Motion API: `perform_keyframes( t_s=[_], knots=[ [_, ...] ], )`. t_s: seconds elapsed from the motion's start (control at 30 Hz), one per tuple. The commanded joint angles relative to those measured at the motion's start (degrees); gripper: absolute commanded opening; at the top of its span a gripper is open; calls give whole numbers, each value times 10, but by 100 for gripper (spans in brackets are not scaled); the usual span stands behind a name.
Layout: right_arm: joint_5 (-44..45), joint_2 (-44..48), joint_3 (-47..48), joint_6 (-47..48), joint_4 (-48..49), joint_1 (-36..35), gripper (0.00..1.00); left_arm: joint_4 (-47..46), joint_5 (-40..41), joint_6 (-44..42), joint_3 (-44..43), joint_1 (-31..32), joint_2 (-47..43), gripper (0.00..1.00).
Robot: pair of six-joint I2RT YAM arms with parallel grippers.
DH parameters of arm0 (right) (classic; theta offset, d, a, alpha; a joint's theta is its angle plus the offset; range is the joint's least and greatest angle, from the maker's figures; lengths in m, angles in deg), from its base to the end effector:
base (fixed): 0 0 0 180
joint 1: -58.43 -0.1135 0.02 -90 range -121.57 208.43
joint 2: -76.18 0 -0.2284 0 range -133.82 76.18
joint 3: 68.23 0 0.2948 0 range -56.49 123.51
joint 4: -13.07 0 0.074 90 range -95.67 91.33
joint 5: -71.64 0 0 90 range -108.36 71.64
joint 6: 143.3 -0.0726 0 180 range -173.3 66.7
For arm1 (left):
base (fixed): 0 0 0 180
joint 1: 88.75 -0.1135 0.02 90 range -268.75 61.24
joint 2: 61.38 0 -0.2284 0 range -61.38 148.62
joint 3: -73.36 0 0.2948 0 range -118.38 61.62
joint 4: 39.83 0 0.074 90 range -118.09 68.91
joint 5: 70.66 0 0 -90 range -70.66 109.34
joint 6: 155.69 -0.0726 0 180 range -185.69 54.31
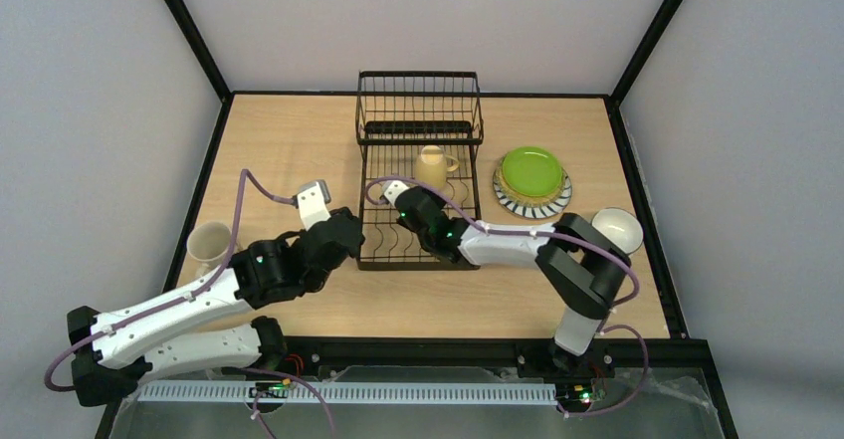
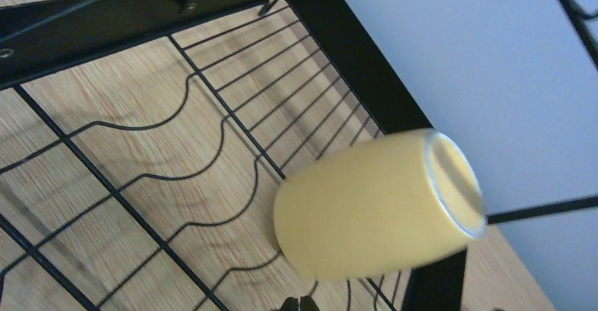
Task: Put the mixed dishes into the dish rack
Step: Move the cup to the dish rack.
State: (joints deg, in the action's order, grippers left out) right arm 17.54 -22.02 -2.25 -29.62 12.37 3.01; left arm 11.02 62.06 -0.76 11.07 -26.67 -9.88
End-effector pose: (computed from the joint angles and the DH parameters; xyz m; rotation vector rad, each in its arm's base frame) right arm 0.2697 0.3163 0.1102 -1.0074 1.7765 -0.3276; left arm 0.1675 -0.2110 0.2655 -0.4279 2.0581 -0.5011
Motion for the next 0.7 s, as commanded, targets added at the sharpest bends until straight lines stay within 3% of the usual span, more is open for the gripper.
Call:
perform_keyframes(
  t_s=[0.0, 0.67],
  knots=[
    [-19, -47, 38, 52, 48, -4, 0, 22, 39, 13, -11, 3, -3, 2],
    [-1, -172, 44, 221, 287, 15, 0, -42, 67, 16, 83, 3, -128, 2]
  ],
)
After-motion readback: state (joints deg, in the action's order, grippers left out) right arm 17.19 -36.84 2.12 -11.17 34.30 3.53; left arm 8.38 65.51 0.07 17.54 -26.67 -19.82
